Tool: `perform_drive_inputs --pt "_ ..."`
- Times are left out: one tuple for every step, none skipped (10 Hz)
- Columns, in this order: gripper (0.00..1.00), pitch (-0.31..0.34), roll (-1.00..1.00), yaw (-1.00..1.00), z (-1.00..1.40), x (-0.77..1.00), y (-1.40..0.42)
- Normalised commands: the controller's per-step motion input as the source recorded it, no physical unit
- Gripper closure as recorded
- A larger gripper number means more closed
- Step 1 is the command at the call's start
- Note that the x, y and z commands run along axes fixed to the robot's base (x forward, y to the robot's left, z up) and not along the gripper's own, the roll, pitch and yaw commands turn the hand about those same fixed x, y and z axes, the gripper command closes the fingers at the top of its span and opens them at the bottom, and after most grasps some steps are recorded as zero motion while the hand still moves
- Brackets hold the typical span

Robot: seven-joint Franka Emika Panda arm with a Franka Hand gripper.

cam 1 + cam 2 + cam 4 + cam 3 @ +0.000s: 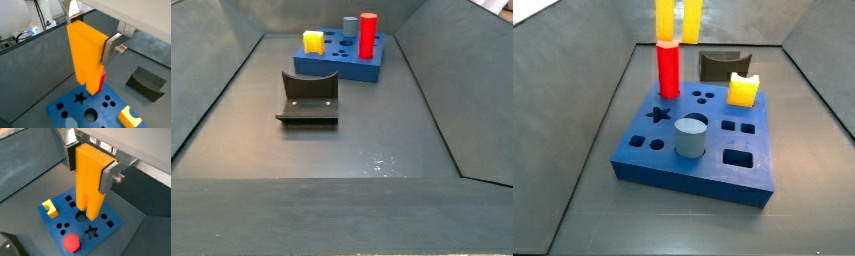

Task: Pick up the double-square object. Move up. Rotate the double-square object. Place the double-square object on the fixture. Regrasp the double-square object. Move to above the board. Insert the double-square object.
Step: Insert the double-square object.

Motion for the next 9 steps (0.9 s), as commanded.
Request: perform_drive_inputs --pt "1.00 0.000 0.00 0.00 0.00 0.01 0.02" --pt "1.00 -0.079 -0.08 -0.38 -0.33 0.79 0.00" --pt "1.00 -0.186 -0.02 -0.26 -0.56 0.83 -0.01" --pt "1.00 -0.189 -0.03 -0.10 -0.56 1.00 -0.02" --pt "1.00 -0.106 -0.11 0.00 -0.60 1.00 0.00" --pt "1.00 -0.076 -0.12 0.00 -0.69 1.00 0.00" --pt "1.00 -0.113 -0.09 0.00 -0.75 1.00 -0.05" --pt "1.00 -0.099 -0.09 0.00 -0.79 1.00 -0.04" --pt "1.00 -0.114 -0.09 0.00 -0.80 1.00 -0.06"
